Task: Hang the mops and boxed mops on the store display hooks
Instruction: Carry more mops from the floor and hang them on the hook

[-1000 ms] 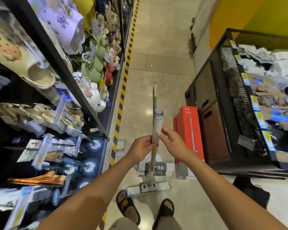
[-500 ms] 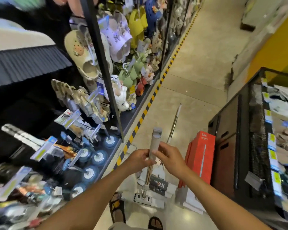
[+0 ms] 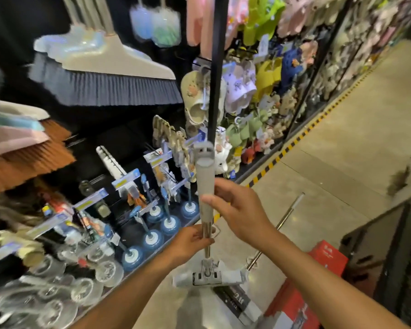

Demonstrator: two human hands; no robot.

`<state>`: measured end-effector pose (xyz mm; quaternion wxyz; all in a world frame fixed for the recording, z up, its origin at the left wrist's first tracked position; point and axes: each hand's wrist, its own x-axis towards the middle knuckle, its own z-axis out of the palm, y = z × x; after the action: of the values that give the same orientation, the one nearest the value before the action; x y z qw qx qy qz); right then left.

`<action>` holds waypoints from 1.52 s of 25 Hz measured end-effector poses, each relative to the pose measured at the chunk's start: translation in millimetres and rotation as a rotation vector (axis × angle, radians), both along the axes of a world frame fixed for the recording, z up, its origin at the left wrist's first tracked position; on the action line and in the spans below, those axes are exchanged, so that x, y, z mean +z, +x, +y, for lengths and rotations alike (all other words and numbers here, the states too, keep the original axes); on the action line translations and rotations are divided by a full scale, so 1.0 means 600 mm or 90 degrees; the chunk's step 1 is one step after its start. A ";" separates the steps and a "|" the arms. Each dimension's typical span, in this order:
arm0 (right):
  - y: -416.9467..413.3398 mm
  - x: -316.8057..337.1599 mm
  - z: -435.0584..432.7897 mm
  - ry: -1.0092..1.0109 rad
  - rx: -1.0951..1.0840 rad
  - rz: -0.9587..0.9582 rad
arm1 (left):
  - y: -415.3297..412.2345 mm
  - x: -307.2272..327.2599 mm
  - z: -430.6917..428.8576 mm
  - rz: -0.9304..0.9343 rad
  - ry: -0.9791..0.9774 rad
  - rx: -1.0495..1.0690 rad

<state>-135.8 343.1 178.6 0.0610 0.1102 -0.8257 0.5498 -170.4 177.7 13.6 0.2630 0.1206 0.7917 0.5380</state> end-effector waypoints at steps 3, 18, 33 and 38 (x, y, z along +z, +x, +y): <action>-0.025 0.045 -0.030 -0.065 0.065 0.019 | 0.014 0.033 -0.034 0.016 0.034 0.086; 0.085 0.036 -0.409 -0.145 0.330 -0.066 | 0.221 0.205 -0.390 0.165 0.079 0.313; 0.365 0.376 -0.930 -0.353 0.592 0.086 | 0.605 0.450 -0.826 0.397 0.040 0.567; 0.457 0.413 -1.077 -0.307 0.652 0.098 | 0.726 0.422 -0.941 0.381 0.013 0.672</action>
<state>138.5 -302.8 426.7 -0.1295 0.5192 -0.5115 0.6724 265.0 -387.1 266.7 -0.2748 -0.1400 0.7791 0.5458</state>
